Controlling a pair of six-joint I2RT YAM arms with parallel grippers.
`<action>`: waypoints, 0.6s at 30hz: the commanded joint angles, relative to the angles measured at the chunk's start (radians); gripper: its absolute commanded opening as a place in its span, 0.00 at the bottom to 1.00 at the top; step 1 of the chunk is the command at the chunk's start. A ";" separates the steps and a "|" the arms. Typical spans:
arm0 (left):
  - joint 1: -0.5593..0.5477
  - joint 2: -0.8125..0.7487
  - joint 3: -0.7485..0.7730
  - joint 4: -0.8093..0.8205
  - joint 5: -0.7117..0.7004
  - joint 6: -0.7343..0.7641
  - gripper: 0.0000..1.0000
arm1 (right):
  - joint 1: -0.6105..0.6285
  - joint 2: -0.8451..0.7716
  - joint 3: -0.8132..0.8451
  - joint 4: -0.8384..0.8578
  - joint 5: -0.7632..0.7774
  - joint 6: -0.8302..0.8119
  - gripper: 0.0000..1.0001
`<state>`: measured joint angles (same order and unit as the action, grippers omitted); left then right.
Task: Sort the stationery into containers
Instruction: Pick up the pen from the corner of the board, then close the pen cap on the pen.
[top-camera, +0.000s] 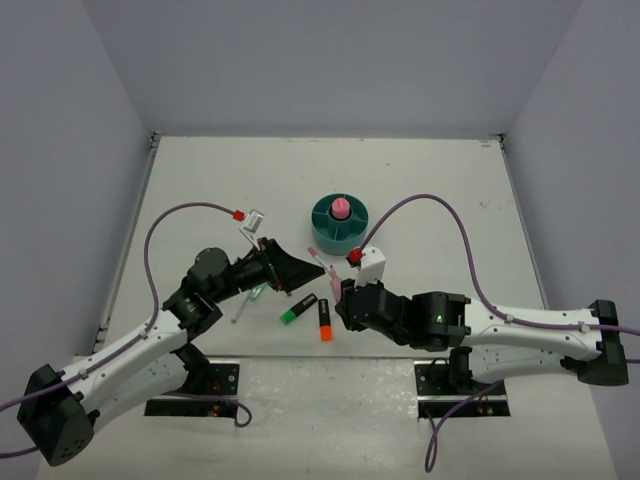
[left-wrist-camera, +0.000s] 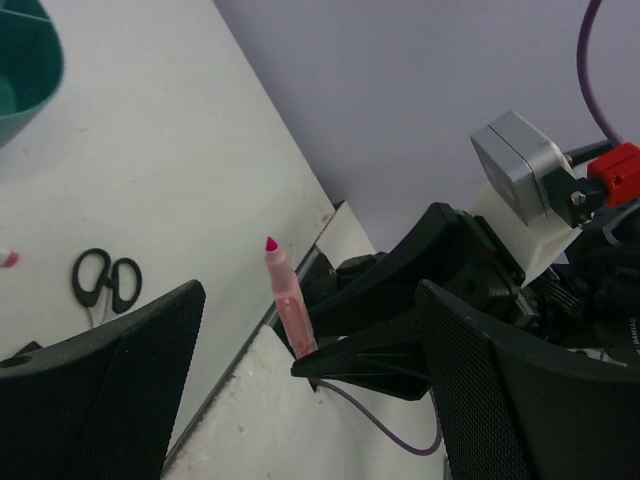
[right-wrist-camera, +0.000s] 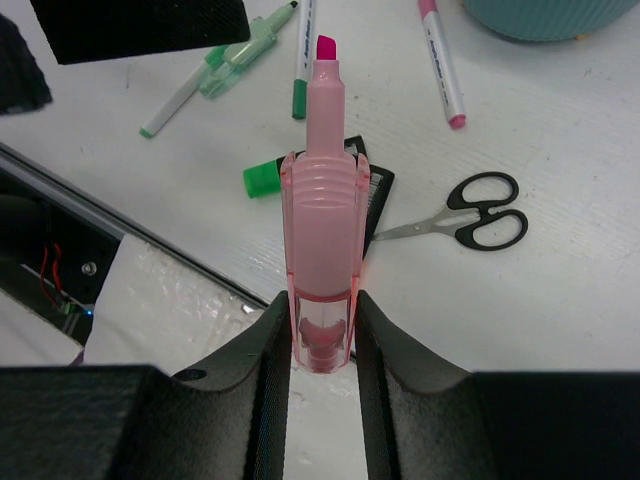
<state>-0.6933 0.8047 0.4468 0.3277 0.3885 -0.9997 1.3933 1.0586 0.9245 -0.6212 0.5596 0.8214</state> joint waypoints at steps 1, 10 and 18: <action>-0.046 0.045 0.014 0.193 -0.041 -0.033 0.84 | 0.004 -0.014 0.022 0.046 0.023 -0.028 0.00; -0.090 0.148 0.040 0.183 -0.085 -0.041 0.68 | 0.004 -0.016 0.044 0.066 0.005 -0.052 0.00; -0.114 0.171 0.053 0.206 -0.097 -0.052 0.38 | 0.004 -0.016 0.043 0.112 0.004 -0.073 0.00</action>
<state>-0.7995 0.9805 0.4571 0.4582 0.3140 -1.0433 1.3933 1.0580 0.9257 -0.5641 0.5556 0.7653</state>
